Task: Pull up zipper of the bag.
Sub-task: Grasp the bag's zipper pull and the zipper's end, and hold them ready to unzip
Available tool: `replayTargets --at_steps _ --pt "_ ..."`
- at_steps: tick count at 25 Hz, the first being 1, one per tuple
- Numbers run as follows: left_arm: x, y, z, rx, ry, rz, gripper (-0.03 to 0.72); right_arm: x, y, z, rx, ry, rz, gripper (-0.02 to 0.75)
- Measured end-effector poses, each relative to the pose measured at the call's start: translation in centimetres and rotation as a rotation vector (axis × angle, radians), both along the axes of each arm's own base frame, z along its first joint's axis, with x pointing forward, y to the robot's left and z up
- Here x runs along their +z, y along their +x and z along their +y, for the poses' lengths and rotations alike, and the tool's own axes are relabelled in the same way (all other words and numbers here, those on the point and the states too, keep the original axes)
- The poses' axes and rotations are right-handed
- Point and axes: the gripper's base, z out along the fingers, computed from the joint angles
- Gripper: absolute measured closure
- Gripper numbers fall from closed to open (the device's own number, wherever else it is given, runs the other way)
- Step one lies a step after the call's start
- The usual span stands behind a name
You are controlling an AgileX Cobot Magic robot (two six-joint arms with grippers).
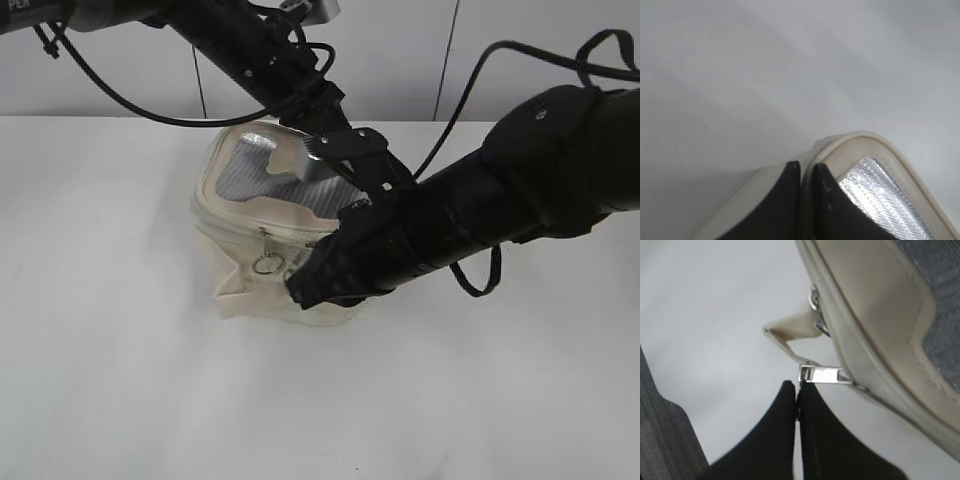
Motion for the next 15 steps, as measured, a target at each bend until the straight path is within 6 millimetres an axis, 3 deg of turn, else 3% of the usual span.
replayTargets --at_steps 7,15 --pt "0.1 0.3 -0.1 0.069 -0.011 0.009 0.655 -0.3 0.9 -2.4 -0.077 -0.136 0.058 0.729" --pt "0.1 0.8 -0.2 0.145 -0.029 0.011 0.659 2.0 0.8 -3.6 -0.085 -0.139 0.027 0.729"
